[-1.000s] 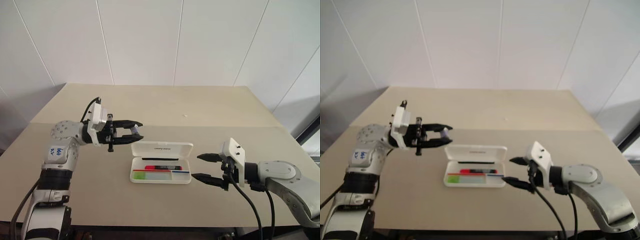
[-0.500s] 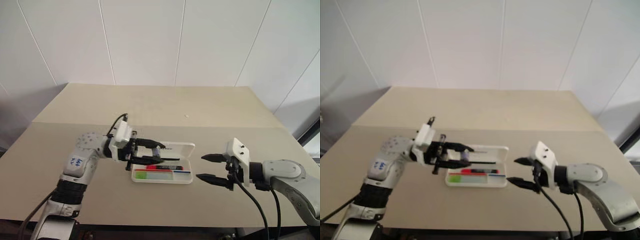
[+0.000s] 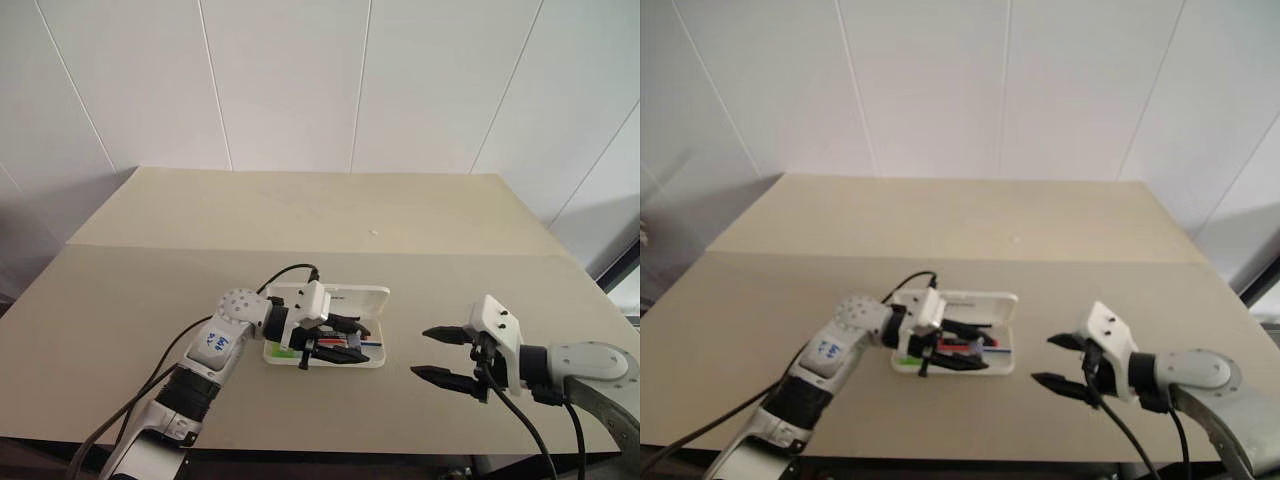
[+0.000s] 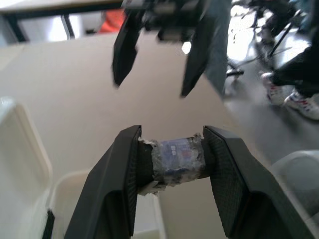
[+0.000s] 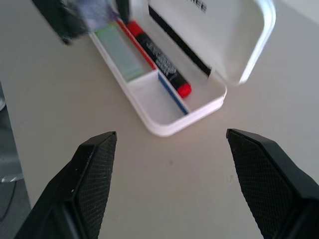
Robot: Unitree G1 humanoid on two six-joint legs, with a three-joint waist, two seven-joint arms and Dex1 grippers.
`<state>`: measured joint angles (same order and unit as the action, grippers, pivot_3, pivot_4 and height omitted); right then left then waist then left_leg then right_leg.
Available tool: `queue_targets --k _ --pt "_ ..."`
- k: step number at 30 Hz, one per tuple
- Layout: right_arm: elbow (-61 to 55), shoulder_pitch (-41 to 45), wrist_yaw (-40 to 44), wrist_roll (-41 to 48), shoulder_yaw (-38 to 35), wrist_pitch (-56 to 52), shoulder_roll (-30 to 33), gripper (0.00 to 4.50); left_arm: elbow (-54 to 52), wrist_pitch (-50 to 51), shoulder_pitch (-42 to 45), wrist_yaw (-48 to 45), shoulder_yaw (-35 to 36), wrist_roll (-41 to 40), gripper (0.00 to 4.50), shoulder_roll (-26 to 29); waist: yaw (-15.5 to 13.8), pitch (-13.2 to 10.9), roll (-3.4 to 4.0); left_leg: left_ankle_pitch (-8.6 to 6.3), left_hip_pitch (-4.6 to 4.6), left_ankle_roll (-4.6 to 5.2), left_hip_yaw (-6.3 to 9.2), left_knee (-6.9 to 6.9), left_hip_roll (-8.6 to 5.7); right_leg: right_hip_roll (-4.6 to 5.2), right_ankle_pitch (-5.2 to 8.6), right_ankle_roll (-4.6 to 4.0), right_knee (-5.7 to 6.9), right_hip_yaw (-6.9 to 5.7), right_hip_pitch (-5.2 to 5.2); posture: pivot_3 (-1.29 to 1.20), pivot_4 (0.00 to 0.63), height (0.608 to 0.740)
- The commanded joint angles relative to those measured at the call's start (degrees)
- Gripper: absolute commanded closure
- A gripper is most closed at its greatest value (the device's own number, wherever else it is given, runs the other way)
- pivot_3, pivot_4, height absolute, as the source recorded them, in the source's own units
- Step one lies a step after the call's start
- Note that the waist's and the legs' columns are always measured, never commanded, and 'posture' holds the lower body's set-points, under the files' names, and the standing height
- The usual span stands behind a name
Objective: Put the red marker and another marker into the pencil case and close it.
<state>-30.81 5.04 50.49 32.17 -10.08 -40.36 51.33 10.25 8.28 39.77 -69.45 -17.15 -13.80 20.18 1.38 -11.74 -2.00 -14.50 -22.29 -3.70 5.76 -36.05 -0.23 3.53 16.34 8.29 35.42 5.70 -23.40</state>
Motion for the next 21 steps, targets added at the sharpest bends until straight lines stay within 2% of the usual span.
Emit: queue_targets --k 1,13,21 --pt "-2.75 -0.61 -0.7 0.88 -2.87 -0.09 0.81 0.0 1.72 -2.26 1.31 2.64 -1.19 2.85 2.84 -2.0 0.01 0.0 0.0 0.0 -0.02 0.0 0.0 0.0 0.0 0.0 -0.01 0.02 -0.02 0.0 -0.01 0.0 0.15 0.74" --pt "-3.31 -0.91 -2.05 1.14 -2.78 -0.08 0.24 0.0 7.53 -4.79 2.84 7.83 -1.13 8.12 2.84 -4.6 -0.02 -0.01 -0.02 0.0 -0.01 0.0 0.0 0.0 0.0 0.0 -0.02 0.04 -0.03 0.01 0.0 0.0 0.15 0.74" --pt "-3.29 -0.62 -2.49 1.22 -2.5 0.0 0.11 0.0 7.49 -5.16 2.44 7.18 -1.44 8.24 2.84 -4.65 0.0 -0.01 -0.02 0.0 -0.01 0.0 0.0 0.01 0.0 -0.01 -0.02 0.04 -0.02 0.0 0.0 0.0 0.15 0.74"
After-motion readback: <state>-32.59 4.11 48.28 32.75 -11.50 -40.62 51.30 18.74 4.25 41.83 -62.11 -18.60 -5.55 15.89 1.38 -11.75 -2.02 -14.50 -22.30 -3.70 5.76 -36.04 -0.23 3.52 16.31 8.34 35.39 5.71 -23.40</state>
